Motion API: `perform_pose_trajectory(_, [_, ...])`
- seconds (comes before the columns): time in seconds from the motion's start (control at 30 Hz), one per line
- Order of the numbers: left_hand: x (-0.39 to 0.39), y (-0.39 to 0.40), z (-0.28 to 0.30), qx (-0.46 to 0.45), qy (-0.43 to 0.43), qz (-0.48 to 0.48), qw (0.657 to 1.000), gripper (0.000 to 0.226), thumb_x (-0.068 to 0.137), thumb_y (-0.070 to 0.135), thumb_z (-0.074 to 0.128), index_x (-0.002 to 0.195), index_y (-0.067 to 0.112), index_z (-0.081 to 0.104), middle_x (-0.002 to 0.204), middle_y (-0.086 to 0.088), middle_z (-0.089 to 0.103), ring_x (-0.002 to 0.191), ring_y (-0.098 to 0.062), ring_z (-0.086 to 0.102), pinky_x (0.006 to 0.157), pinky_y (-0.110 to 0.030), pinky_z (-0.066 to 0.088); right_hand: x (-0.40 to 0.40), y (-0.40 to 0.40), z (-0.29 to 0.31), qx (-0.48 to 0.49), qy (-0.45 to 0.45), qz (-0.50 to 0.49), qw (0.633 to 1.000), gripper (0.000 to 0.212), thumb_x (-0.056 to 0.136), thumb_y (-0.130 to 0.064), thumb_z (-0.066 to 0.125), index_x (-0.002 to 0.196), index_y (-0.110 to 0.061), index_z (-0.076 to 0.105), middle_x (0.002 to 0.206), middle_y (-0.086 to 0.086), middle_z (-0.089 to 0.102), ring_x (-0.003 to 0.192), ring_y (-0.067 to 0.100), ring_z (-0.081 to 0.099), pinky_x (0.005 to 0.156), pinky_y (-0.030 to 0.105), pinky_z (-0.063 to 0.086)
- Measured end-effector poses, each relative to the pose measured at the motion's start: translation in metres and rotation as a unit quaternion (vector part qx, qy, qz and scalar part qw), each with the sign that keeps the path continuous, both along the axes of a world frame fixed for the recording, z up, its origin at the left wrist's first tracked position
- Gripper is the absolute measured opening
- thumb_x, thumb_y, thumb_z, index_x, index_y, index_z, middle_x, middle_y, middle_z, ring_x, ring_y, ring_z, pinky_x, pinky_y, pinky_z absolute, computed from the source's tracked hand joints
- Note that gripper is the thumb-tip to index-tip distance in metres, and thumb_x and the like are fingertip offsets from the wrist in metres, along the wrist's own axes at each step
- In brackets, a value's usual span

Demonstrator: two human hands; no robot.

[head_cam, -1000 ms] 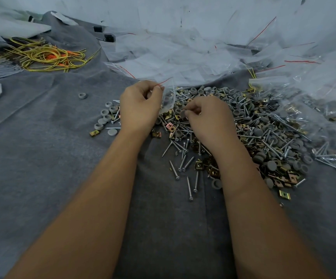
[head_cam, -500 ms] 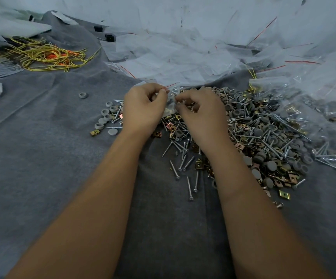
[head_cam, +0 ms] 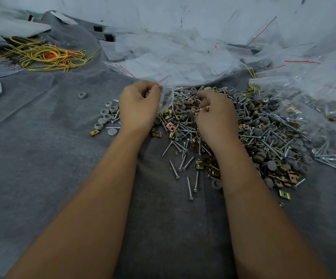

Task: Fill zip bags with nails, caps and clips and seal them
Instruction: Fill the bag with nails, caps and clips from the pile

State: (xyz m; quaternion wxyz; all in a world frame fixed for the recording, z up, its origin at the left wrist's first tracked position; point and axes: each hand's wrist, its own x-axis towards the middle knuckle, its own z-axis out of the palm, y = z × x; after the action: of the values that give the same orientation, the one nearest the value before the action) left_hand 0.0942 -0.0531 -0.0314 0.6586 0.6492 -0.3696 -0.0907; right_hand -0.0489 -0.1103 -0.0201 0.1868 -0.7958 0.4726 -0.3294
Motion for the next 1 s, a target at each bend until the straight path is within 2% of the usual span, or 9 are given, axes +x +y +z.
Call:
perform_pose_trajectory(0.1, [0.000,-0.001,-0.001,-0.004,-0.002,-0.002,1.000,0.019,0.090,0.013,0.056,0.085,0.016,0.074,0.062,0.000,0.057,0.050,-0.001,0.040,0.049,-0.016,0.032,0.000,0.002,-0.001,0.016,0.091,0.025,0.995,0.046,0.089,-0.016,0.049,0.133,-0.027,0.058,0.134,0.005,0.056,0.124,0.030,0.046,0.102,0.050,0.040])
perform_pose_trajectory(0.23, [0.001,-0.001,-0.002,-0.007,0.001,-0.003,1.000,0.019,0.090,0.015,0.056,0.083,0.020,0.072,0.058,0.005,0.055,0.046,0.000,0.040,0.047,-0.013,0.031,0.003,0.005,-0.001,0.004,0.156,0.032,0.987,0.033,0.092,-0.031,0.053,0.123,-0.032,0.065,0.126,0.001,0.060,0.129,0.030,0.040,0.106,0.049,0.035])
perform_pose_trajectory(0.37, [0.001,-0.001,-0.002,-0.004,-0.001,-0.003,1.000,0.019,0.089,0.015,0.056,0.083,0.019,0.073,0.064,0.001,0.059,0.051,-0.001,0.042,0.049,-0.014,0.033,0.003,0.005,0.000,-0.009,0.134,0.019,0.991,0.025,0.090,-0.029,0.058,0.111,-0.031,0.071,0.113,-0.001,0.069,0.116,0.028,0.054,0.105,0.045,0.037])
perform_pose_trajectory(0.6, [0.000,-0.001,-0.002,0.000,-0.006,-0.007,1.000,0.018,0.089,0.016,0.056,0.081,0.019,0.072,0.063,-0.004,0.056,0.049,-0.001,0.038,0.048,-0.015,0.031,0.003,0.008,0.002,-0.041,0.040,0.025,0.998,0.010,0.090,-0.030,0.064,0.089,-0.026,0.073,0.096,-0.006,0.070,0.100,0.021,0.061,0.096,0.045,0.044])
perform_pose_trajectory(0.7, [-0.003,0.001,0.000,-0.001,-0.017,-0.023,1.000,0.019,0.086,0.018,0.056,0.077,0.025,0.070,0.069,-0.014,0.064,0.056,-0.004,0.045,0.053,-0.019,0.036,0.005,0.008,0.003,-0.072,-0.020,0.025,0.997,0.012,0.089,-0.029,0.064,0.094,-0.023,0.073,0.097,-0.003,0.067,0.096,0.019,0.060,0.090,0.042,0.047])
perform_pose_trajectory(0.8, [-0.007,0.003,0.001,0.014,-0.047,-0.040,0.998,0.019,0.082,0.025,0.053,0.081,0.023,0.072,0.064,-0.005,0.065,0.055,-0.005,0.048,0.056,-0.025,0.038,0.010,0.011,0.003,-0.084,-0.102,0.045,0.990,0.015,0.087,-0.024,0.064,0.098,-0.020,0.074,0.101,-0.001,0.059,0.101,0.018,0.056,0.089,0.031,0.044])
perform_pose_trajectory(0.87, [-0.007,0.003,0.001,0.023,-0.064,-0.048,0.997,0.023,0.083,0.023,0.054,0.087,0.016,0.075,0.067,-0.007,0.067,0.059,-0.014,0.056,0.059,-0.031,0.045,0.014,0.014,0.003,-0.088,-0.138,0.076,0.984,0.014,0.084,-0.020,0.065,0.095,-0.018,0.074,0.101,-0.001,0.055,0.101,0.015,0.053,0.087,0.021,0.039])
perform_pose_trajectory(0.93, [-0.006,0.003,0.001,0.025,-0.075,-0.048,0.996,0.022,0.086,0.018,0.055,0.090,0.013,0.075,0.077,-0.013,0.071,0.070,-0.026,0.063,0.066,-0.036,0.050,0.017,0.016,0.000,-0.094,-0.122,0.098,0.983,0.013,0.084,-0.019,0.066,0.094,-0.018,0.074,0.103,-0.001,0.053,0.103,0.015,0.050,0.086,0.018,0.035])
perform_pose_trajectory(1.0, [-0.006,0.002,0.001,0.019,-0.073,-0.047,0.996,0.020,0.086,0.016,0.055,0.088,0.015,0.075,0.076,-0.015,0.070,0.065,-0.019,0.058,0.063,-0.033,0.047,0.018,0.014,-0.004,-0.094,-0.079,0.105,0.987,0.016,0.086,-0.022,0.068,0.100,-0.018,0.074,0.106,0.001,0.053,0.107,0.017,0.049,0.090,0.020,0.036])
